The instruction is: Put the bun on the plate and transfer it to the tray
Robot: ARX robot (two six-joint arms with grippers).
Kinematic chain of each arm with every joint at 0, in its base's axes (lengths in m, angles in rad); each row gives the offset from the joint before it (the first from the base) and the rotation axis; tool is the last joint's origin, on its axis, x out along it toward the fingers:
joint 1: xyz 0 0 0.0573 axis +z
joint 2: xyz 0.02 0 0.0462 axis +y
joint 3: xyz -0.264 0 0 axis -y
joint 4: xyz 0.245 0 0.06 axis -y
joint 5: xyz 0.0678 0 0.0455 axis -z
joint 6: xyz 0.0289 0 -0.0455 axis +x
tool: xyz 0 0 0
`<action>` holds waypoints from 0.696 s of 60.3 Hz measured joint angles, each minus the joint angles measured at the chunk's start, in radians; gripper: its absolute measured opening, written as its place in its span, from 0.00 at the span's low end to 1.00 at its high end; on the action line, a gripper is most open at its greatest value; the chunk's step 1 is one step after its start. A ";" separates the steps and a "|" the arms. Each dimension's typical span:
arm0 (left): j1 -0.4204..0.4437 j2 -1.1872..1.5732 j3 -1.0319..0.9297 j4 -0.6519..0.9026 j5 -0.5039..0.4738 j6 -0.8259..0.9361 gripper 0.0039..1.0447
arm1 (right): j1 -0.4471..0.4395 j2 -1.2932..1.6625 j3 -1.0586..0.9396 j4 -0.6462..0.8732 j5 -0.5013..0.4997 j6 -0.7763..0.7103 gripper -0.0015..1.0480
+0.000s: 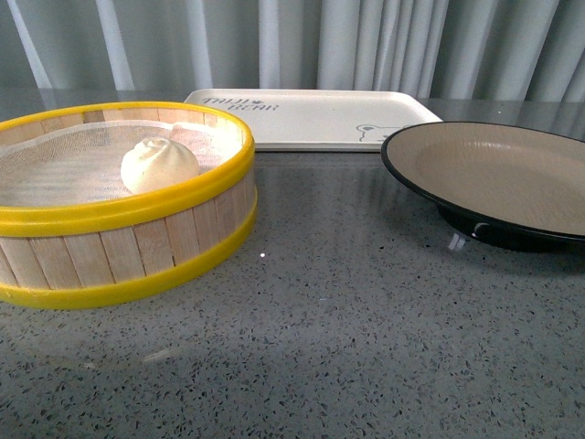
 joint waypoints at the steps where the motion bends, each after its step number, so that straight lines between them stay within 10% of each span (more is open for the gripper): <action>1: 0.000 0.000 0.000 0.000 0.000 0.000 0.94 | 0.000 0.000 0.000 0.000 0.000 0.000 0.92; 42: 0.000 0.000 0.000 0.000 0.000 0.000 0.94 | 0.000 0.000 0.000 0.000 0.000 0.000 0.92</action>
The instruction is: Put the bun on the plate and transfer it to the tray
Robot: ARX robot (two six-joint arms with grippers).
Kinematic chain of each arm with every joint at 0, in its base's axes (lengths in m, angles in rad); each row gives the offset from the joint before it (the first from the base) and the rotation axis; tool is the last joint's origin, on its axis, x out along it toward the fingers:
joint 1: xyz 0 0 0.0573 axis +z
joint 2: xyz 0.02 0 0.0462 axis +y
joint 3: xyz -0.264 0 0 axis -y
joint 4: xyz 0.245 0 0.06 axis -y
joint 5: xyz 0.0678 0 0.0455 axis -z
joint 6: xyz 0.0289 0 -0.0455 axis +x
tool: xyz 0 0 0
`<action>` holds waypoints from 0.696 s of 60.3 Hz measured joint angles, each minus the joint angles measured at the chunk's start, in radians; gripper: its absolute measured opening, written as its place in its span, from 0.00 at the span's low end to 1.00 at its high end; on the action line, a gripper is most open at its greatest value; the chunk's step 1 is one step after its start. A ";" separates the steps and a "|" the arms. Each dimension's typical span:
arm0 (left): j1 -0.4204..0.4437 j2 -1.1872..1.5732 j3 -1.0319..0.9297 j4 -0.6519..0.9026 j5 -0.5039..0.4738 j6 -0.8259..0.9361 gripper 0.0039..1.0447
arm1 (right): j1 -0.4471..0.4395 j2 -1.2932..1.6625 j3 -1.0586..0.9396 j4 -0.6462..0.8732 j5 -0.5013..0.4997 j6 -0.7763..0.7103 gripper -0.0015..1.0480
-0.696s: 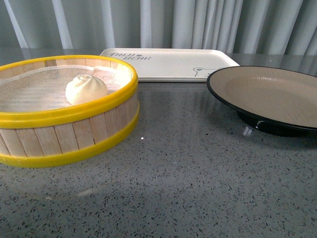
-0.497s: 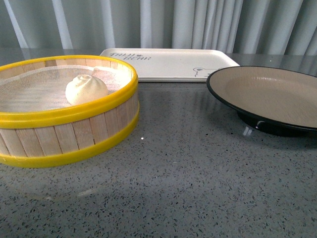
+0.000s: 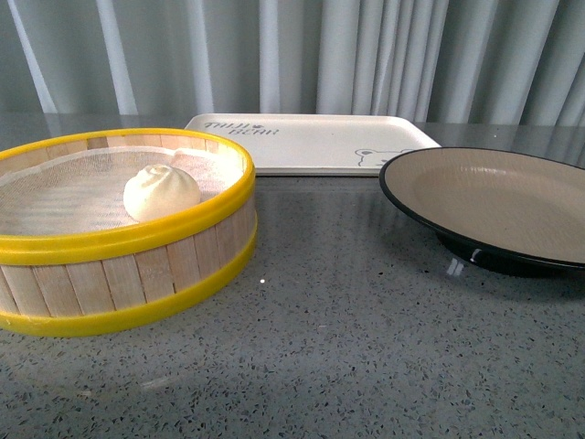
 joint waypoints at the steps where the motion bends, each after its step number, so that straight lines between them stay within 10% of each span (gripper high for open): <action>1: 0.000 0.000 0.000 0.000 0.000 0.000 0.94 | 0.000 0.000 0.000 0.000 0.000 0.000 0.92; 19: 0.000 0.000 0.000 0.000 0.000 0.000 0.94 | 0.000 0.000 0.000 0.000 0.000 0.000 0.92; 30: -0.029 0.243 0.154 -0.391 -0.219 -0.240 0.94 | 0.000 0.000 0.000 0.000 0.000 0.000 0.92; 42: -0.056 0.265 0.187 -0.355 -0.269 -0.348 0.94 | 0.000 0.000 0.000 0.000 -0.002 0.000 0.92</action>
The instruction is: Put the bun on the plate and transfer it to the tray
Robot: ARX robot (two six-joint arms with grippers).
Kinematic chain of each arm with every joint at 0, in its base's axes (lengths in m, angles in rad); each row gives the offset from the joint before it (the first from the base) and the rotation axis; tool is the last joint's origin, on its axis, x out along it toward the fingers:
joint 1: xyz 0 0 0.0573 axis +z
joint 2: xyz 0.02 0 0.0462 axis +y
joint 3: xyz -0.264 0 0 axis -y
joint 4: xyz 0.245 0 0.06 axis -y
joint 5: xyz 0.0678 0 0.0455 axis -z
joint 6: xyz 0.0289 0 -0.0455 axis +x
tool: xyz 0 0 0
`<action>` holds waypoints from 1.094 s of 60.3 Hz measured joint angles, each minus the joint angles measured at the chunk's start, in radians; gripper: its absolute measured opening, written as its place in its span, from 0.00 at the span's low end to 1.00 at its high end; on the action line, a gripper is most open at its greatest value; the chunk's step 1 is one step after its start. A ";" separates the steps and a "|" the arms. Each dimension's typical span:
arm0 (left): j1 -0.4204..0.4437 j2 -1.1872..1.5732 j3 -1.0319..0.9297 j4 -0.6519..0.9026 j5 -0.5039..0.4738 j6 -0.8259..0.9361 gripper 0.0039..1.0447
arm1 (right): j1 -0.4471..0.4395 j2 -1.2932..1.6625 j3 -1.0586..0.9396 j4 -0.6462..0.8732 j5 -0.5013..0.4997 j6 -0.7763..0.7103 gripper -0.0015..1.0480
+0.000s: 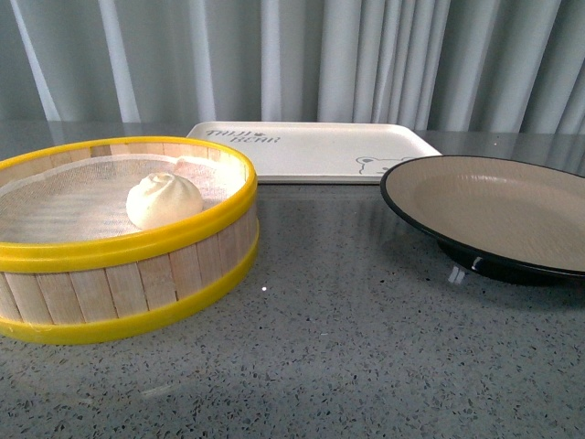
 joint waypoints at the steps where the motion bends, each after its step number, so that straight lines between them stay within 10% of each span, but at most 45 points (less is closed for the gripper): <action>1: -0.005 0.003 0.000 0.004 -0.002 -0.001 0.94 | 0.000 0.000 0.000 0.000 0.000 0.000 0.92; 37: -0.259 0.624 0.394 0.338 -0.077 0.117 0.94 | 0.000 0.000 0.000 0.000 0.002 0.000 0.92; 66: -0.390 1.207 1.051 0.027 -0.038 0.228 0.94 | 0.000 0.000 0.000 0.000 0.002 0.000 0.92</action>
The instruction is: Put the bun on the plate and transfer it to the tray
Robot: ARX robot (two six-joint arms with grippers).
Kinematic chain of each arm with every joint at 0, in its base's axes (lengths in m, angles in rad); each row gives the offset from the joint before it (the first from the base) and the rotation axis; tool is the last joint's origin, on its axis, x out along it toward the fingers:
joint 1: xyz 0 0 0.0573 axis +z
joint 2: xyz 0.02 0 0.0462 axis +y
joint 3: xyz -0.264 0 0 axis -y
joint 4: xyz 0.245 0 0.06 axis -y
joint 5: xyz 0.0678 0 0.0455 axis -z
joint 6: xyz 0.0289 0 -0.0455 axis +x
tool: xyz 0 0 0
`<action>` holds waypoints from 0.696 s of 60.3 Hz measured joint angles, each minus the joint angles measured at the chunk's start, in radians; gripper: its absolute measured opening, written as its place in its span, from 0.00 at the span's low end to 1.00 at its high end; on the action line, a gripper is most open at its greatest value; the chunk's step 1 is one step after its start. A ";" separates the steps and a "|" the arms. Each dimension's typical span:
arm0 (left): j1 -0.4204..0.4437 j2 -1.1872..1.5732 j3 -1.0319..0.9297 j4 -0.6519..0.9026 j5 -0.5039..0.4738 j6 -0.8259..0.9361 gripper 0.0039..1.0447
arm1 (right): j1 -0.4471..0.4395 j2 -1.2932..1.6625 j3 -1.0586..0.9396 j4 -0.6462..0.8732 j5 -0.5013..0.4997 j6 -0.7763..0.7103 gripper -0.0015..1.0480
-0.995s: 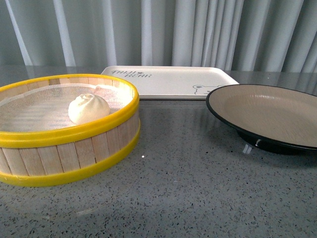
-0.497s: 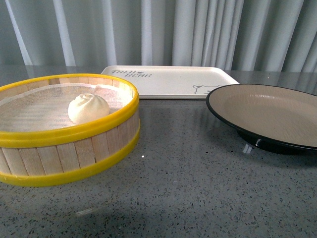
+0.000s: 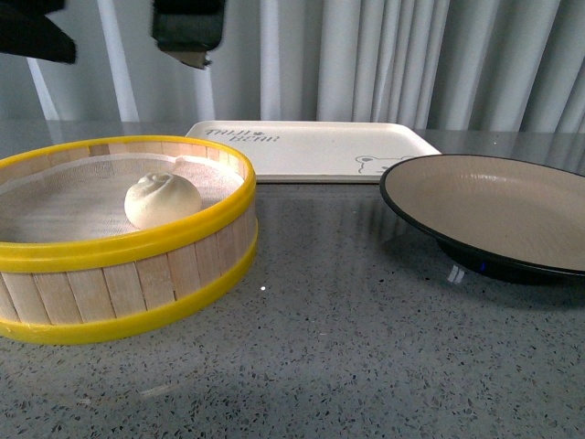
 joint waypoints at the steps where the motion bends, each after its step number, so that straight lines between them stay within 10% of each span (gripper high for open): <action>1: -0.003 0.015 0.015 -0.014 -0.001 0.001 0.94 | 0.000 0.000 0.000 0.000 0.000 0.000 0.92; 42: 0.047 0.143 0.053 -0.132 -0.029 0.010 0.94 | 0.000 0.000 0.000 0.000 0.000 0.000 0.92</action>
